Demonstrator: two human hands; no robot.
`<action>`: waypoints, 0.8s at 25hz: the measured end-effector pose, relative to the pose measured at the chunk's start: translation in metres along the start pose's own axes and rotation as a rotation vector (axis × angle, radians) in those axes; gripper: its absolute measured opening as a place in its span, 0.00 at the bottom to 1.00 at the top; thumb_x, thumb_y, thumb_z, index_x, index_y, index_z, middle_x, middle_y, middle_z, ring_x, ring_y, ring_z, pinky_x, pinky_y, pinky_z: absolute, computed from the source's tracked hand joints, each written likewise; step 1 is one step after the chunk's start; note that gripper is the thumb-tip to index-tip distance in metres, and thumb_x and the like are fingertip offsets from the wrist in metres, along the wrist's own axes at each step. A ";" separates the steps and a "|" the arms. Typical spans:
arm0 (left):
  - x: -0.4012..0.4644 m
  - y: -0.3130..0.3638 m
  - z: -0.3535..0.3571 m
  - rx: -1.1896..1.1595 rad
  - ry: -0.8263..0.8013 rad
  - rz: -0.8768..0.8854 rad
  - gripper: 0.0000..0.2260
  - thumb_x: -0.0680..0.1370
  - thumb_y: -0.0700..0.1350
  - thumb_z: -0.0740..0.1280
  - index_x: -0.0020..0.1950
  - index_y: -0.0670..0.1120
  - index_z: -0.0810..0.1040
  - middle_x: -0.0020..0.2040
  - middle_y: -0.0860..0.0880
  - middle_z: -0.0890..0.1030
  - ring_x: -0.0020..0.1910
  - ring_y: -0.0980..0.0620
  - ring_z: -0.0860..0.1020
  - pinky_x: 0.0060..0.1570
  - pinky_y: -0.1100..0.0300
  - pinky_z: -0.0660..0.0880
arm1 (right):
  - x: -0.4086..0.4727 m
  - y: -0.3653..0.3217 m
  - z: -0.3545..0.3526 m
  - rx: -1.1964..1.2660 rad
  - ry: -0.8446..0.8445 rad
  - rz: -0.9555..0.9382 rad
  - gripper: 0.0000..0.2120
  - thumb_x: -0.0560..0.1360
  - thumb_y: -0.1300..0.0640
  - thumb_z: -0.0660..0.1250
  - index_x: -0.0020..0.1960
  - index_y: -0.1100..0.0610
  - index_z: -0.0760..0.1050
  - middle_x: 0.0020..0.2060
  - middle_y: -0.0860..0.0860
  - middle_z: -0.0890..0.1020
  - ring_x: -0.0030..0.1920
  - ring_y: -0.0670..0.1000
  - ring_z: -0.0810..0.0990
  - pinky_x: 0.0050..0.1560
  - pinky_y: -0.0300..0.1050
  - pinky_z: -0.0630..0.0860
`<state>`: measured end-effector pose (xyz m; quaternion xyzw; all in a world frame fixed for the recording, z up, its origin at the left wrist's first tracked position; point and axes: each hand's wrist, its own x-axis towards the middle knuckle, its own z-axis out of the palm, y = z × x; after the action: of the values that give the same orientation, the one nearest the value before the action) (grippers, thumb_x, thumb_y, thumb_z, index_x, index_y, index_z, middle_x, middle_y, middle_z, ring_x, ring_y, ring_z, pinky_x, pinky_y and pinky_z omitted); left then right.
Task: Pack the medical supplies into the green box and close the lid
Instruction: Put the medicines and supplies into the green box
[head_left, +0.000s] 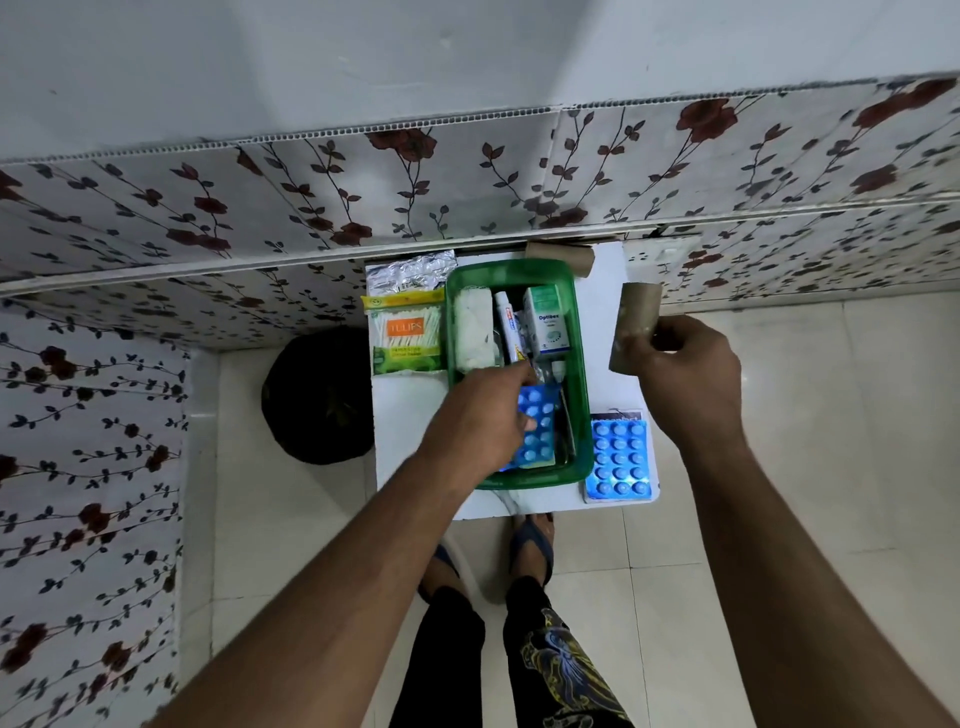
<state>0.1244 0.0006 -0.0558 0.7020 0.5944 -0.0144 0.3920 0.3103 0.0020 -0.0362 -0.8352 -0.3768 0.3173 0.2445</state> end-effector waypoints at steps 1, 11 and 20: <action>0.000 -0.001 0.008 0.087 -0.011 0.026 0.15 0.74 0.41 0.71 0.60 0.46 0.76 0.53 0.43 0.77 0.47 0.43 0.78 0.40 0.56 0.72 | -0.001 0.001 0.000 0.004 -0.010 0.006 0.13 0.73 0.52 0.67 0.55 0.54 0.81 0.41 0.46 0.80 0.44 0.49 0.79 0.42 0.40 0.70; -0.009 -0.001 -0.005 0.381 0.015 0.167 0.12 0.72 0.35 0.67 0.55 0.41 0.76 0.53 0.43 0.78 0.55 0.43 0.75 0.43 0.53 0.71 | -0.015 -0.021 0.023 -0.059 -0.135 -0.102 0.12 0.72 0.48 0.67 0.47 0.56 0.82 0.39 0.51 0.85 0.42 0.53 0.82 0.43 0.47 0.78; -0.010 -0.086 -0.041 -0.077 0.384 -0.062 0.09 0.75 0.41 0.67 0.54 0.48 0.81 0.51 0.49 0.80 0.47 0.51 0.81 0.44 0.60 0.72 | -0.003 -0.067 0.088 -0.485 -0.245 -0.312 0.05 0.75 0.58 0.64 0.42 0.58 0.72 0.36 0.58 0.78 0.42 0.62 0.79 0.38 0.46 0.71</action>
<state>0.0305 0.0141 -0.0685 0.6576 0.6797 0.1306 0.2975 0.2144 0.0545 -0.0515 -0.7568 -0.5919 0.2751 0.0366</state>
